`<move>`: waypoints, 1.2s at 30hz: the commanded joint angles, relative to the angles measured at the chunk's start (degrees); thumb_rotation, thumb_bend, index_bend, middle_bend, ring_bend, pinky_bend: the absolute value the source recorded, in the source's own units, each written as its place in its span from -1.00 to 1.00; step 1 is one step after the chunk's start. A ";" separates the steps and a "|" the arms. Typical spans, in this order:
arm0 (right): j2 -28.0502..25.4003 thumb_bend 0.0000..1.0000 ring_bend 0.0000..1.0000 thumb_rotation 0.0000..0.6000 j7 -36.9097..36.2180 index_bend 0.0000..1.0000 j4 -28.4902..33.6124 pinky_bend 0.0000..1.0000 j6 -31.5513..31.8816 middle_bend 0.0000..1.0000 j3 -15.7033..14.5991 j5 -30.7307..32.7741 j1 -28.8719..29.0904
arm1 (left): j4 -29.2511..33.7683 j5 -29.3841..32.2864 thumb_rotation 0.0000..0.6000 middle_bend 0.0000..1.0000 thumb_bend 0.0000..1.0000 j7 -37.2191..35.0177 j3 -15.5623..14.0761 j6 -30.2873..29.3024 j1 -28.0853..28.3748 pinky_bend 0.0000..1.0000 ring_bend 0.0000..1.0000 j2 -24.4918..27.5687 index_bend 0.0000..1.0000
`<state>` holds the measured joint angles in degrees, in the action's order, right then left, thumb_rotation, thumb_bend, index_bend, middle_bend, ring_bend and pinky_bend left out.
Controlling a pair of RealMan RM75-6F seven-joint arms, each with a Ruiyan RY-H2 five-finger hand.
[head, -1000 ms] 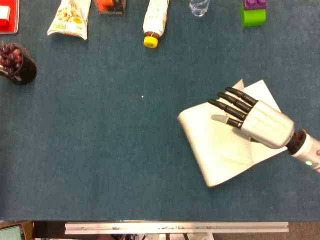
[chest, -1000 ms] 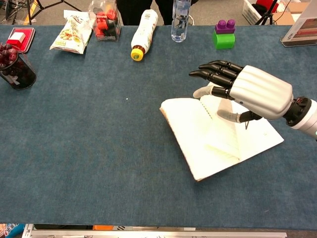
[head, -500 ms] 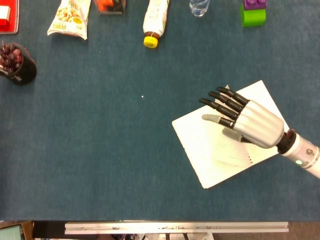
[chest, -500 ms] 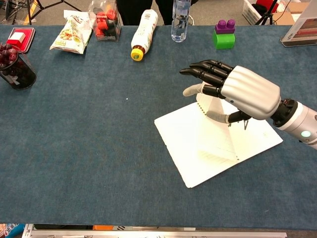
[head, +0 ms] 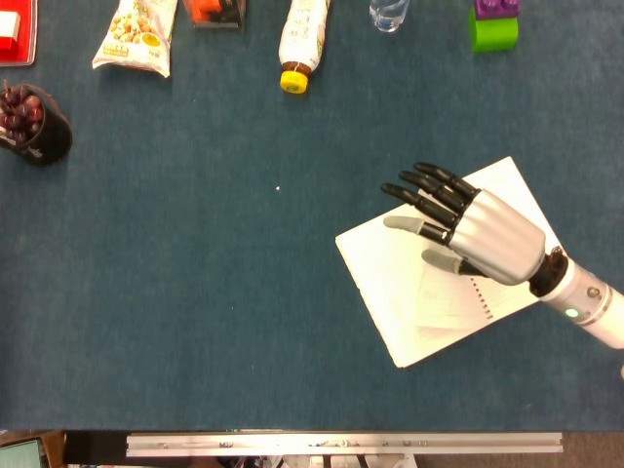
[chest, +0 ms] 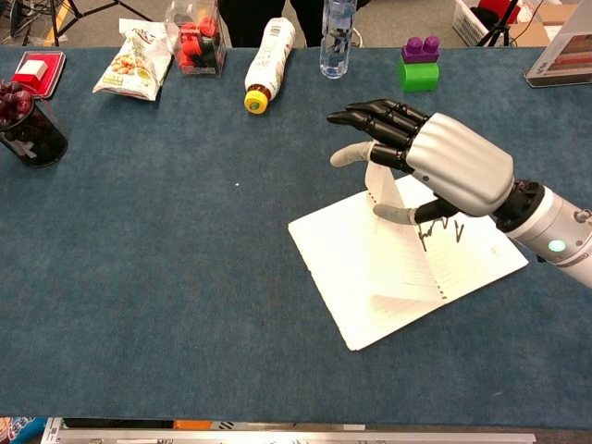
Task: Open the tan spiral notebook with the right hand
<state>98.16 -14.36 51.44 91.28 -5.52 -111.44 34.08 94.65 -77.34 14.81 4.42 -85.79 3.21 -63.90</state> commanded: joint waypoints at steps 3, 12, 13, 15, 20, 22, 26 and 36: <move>0.35 -0.75 -1.00 1.00 -0.67 -0.46 0.26 -0.80 0.02 -0.83 0.13 0.48 0.08 | -0.06 0.07 1.00 -0.75 -0.85 -0.04 0.01 0.05 0.01 -0.22 -0.69 -0.05 -0.20; 1.89 -1.00 -1.00 1.00 -3.36 -0.46 -0.15 -0.80 0.46 -0.83 0.38 1.22 0.36 | -0.03 0.21 1.00 -0.75 -0.85 -0.20 0.02 0.05 -0.04 -0.22 -0.69 -0.02 -0.20; 1.93 -1.00 -1.00 1.00 -3.83 -0.46 -0.08 -0.80 0.48 -0.82 0.39 1.38 0.34 | -0.07 0.25 1.00 -0.75 -0.85 -0.25 0.02 0.07 -0.06 -0.22 -0.69 -0.02 -0.20; 1.95 -1.00 -1.00 1.00 -4.67 -0.46 -0.01 -0.80 0.51 -0.81 0.42 1.69 0.32 | -0.17 0.30 1.00 -0.75 -0.85 -0.36 0.00 0.13 -0.08 -0.22 -0.69 -0.04 -0.20; 1.79 -1.00 -1.00 1.00 -5.85 -0.46 0.26 -0.80 0.19 -0.80 0.27 2.22 0.25 | -0.22 0.41 1.00 -0.75 -0.85 -0.44 -0.01 0.18 -0.11 -0.22 -0.69 -0.07 -0.20; 1.77 -1.00 -1.00 1.00 -5.89 -0.46 0.30 -0.80 0.19 -0.80 0.31 2.38 0.19 | -0.21 0.43 1.00 -0.75 -0.85 -0.40 -0.02 0.20 -0.11 -0.22 -0.69 -0.06 -0.20; 1.90 -1.00 -1.00 1.00 -4.70 -0.46 -0.05 -0.80 0.39 -0.80 0.51 2.59 -0.02 | -0.05 0.51 1.00 -0.75 -0.85 -0.22 0.00 0.28 -0.06 -0.22 -0.69 -0.01 -0.20; 1.79 -1.00 -1.00 1.00 -4.61 -0.46 -0.32 -0.80 -0.95 -0.79 -0.14 2.85 -0.01 | 0.06 0.69 1.00 -0.74 -0.85 0.00 0.00 0.41 -0.01 -0.22 -0.69 0.01 -0.20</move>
<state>99.94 -18.99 51.12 90.49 -5.57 -108.66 34.06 94.70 -76.64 14.80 4.42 -85.38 3.20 -63.89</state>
